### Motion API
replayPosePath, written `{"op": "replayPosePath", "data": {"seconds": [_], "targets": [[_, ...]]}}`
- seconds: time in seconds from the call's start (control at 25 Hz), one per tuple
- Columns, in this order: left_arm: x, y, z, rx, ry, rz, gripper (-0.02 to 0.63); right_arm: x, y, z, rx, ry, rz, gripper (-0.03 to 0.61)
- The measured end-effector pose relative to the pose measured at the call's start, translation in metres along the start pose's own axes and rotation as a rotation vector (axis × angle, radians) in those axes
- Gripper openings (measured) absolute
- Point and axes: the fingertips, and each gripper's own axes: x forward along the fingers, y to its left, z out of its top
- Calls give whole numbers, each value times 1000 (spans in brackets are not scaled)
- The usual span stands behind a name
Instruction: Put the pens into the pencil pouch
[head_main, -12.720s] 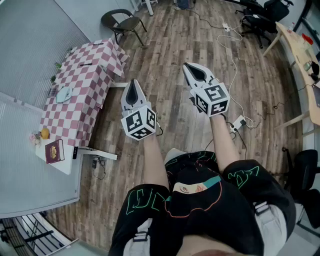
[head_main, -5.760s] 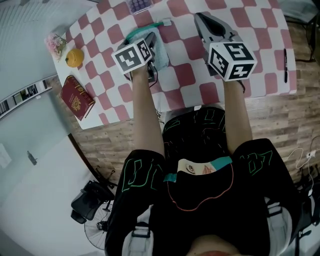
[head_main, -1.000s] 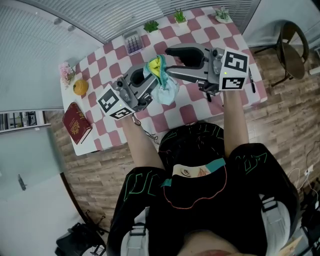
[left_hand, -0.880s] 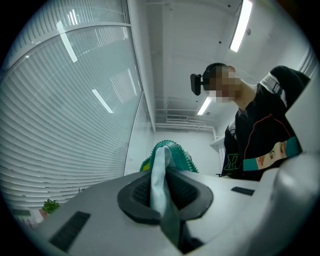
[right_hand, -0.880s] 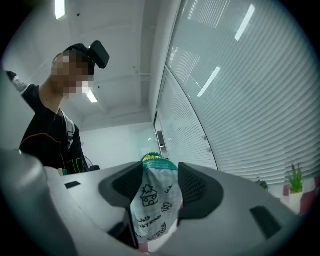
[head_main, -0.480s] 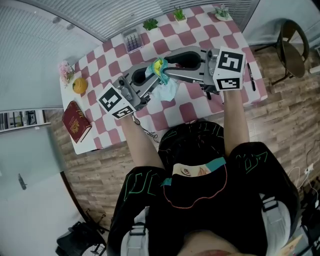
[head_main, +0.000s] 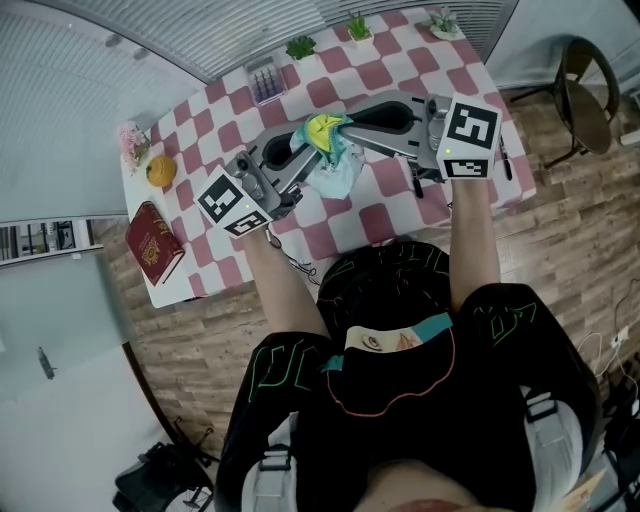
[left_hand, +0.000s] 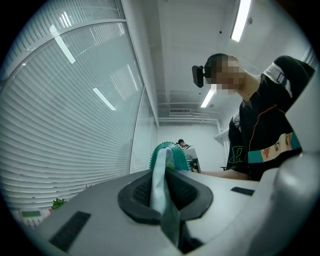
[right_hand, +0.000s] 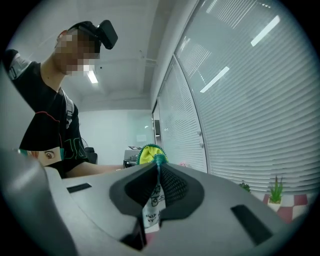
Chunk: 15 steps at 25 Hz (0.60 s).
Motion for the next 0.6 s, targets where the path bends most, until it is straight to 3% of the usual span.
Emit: {"op": "replayPosePath", "data": {"seconds": [0.6], "targets": [[-6,-8,22,-35,-180,-45,3,-49,7,16,13,-151,17,23]]}}
